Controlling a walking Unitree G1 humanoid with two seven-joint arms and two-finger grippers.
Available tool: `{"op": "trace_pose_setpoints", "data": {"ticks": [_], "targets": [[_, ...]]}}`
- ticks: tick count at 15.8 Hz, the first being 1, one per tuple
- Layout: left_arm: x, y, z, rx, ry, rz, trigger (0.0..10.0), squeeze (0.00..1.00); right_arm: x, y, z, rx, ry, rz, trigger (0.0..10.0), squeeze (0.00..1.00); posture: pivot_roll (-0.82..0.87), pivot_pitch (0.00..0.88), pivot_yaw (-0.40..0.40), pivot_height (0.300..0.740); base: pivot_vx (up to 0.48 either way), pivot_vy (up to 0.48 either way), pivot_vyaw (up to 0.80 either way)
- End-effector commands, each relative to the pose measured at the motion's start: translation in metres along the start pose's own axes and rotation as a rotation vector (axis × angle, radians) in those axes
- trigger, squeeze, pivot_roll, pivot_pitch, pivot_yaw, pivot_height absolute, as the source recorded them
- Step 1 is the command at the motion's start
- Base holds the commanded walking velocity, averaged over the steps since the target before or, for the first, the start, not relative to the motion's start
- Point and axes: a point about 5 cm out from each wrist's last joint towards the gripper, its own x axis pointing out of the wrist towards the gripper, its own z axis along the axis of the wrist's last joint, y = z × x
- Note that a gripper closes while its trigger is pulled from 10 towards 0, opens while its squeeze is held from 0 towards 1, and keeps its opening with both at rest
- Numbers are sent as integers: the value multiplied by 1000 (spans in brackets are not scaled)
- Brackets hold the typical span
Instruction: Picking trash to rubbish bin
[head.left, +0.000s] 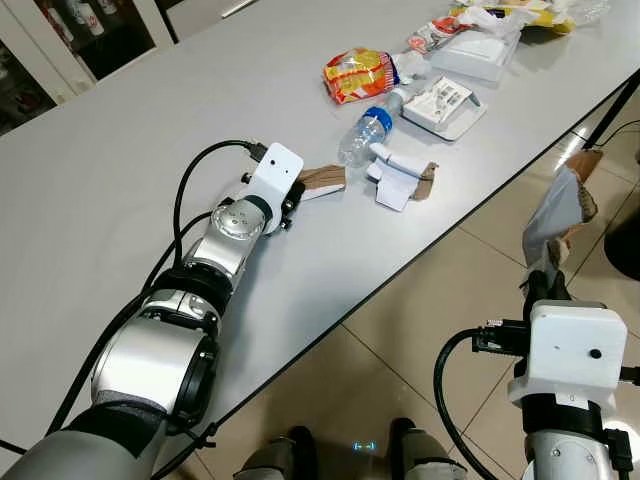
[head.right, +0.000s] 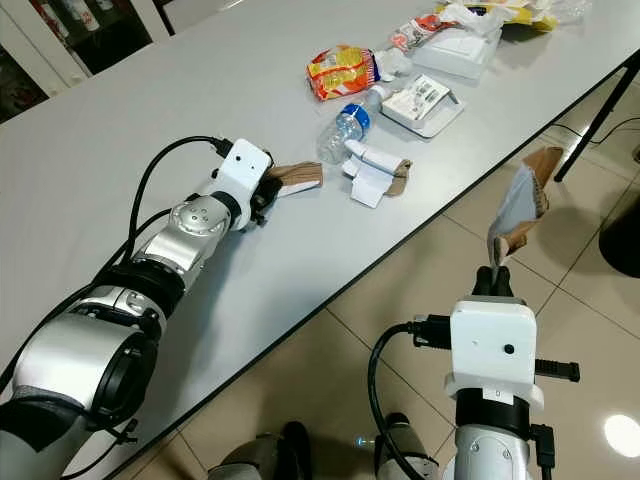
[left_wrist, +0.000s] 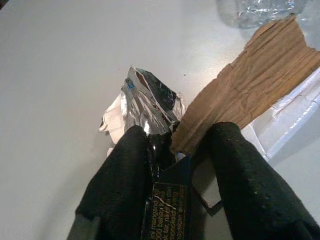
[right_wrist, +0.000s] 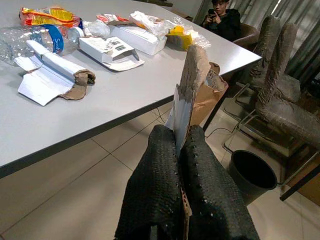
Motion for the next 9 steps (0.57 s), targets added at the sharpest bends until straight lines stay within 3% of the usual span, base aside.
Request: {"op": "trace_pose_setpoints", "data": {"ticks": [1,6,9], "targets": [[-16,-31,-76,-17,322,-134,0,0,-2,2,4,43,10,-4,10000,0,-156,272,130,740,0,0,0],[-16,-33,-75,-28,315,-138,0,0,-2,1,3,43,12,-8,10000,0,-161,272,132,740,0,0,0],[-13,-33,-67,-87,241,-125,0,0,-1,1,2,43,11,-7,10000,0,-150,263,130,740,0,0,0]]}}
